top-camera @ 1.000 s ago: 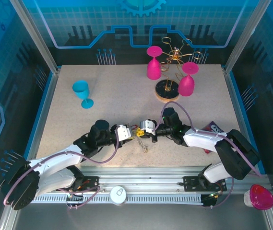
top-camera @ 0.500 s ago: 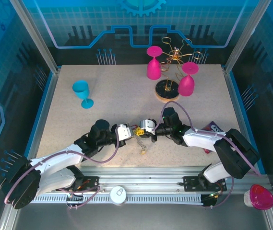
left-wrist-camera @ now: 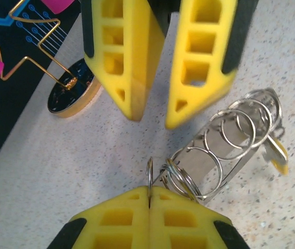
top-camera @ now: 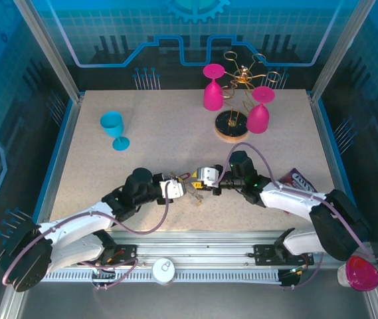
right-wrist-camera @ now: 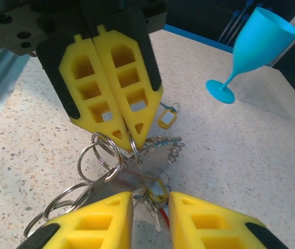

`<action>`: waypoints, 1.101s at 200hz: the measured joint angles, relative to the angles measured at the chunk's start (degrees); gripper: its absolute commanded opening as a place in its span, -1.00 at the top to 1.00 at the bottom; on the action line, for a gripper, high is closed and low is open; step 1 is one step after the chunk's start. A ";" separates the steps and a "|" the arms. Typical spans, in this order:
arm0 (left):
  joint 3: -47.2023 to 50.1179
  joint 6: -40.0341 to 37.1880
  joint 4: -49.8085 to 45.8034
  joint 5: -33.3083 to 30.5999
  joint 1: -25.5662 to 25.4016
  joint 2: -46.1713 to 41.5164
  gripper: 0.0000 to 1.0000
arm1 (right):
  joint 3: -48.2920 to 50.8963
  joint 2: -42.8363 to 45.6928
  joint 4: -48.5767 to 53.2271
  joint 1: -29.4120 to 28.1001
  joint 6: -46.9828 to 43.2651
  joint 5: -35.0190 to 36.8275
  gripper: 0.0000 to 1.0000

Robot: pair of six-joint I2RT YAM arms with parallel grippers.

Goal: Put the keys on the keyring

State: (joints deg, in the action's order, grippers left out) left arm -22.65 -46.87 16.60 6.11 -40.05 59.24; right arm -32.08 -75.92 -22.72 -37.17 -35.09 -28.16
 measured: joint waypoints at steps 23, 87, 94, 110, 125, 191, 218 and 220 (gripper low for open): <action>0.00 -3.78 0.11 -1.79 -0.61 0.00 1.00 | 2.27 2.45 -0.02 0.00 0.15 2.32 0.56; 0.00 -7.39 0.39 -2.97 -0.70 0.00 1.00 | 4.13 3.30 -1.14 0.00 2.32 4.07 0.59; 0.00 -7.30 0.39 -2.97 -0.70 0.00 1.00 | 4.13 3.28 -1.36 0.00 2.56 3.87 0.59; 0.00 -6.84 0.39 -3.06 -0.74 0.00 1.00 | 4.11 3.28 -1.36 0.00 2.86 3.61 0.59; -0.09 -5.05 -0.02 -3.15 -0.74 0.00 1.00 | 4.22 3.28 -1.86 -0.02 3.63 3.78 0.57; -3.04 12.55 -6.80 -1.36 -0.76 -0.04 1.00 | 3.67 11.96 6.45 0.07 20.98 14.25 0.52; -4.00 17.73 -9.18 0.26 -0.85 -0.07 1.00 | -1.38 13.57 17.70 0.04 32.02 16.00 0.51; -4.13 18.21 -9.49 0.37 -0.85 -0.07 1.00 | -1.79 13.57 18.51 0.04 33.11 16.00 0.51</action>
State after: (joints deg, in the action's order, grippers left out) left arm -26.79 -28.67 7.11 6.48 -40.91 59.18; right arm -33.87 -62.35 -4.21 -37.12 -1.98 -12.16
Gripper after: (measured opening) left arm 0.051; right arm 0.244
